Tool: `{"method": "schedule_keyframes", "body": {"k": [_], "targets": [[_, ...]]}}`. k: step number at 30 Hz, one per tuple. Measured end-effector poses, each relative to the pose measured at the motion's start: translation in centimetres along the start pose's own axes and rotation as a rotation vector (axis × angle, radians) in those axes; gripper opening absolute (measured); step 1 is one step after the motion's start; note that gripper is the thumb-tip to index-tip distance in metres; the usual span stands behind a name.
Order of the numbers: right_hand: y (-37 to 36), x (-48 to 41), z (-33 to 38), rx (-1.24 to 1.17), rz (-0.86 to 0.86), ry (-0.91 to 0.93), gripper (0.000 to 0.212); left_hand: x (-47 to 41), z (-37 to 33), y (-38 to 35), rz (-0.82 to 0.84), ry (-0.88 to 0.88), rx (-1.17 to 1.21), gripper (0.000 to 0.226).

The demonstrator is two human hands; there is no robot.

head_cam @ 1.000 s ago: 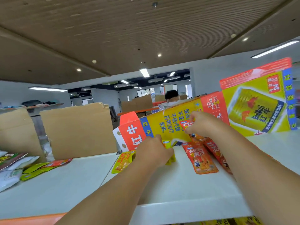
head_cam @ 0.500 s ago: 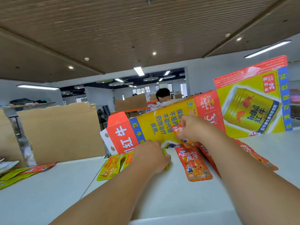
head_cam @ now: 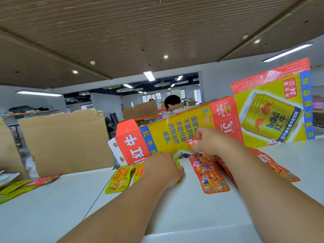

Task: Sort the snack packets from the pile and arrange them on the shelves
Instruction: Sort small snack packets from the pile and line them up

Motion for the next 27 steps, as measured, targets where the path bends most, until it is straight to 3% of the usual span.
{"method": "schedule_keyframes", "body": {"k": [14, 27], "targets": [[-0.3, 0.2, -0.2, -0.012, 0.003, -0.008, 0.041, 0.5, 0.5, 0.6, -0.017, 0.020, 0.009, 0.055], [-0.2, 0.2, -1.1, -0.030, -0.015, -0.039, 0.038, 0.4, 0.9, 3.0, -0.154, -0.075, 0.372, 0.044]]}}
Point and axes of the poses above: each hand's wrist, its own x-axis away from the middle knuckle, its own y-axis out of the back of the hand, z = x × y, the point moved 10 cm from there along -x, towards the middle knuckle, and after that the axes turned 6 degrees about z, right-handed, at the moved point
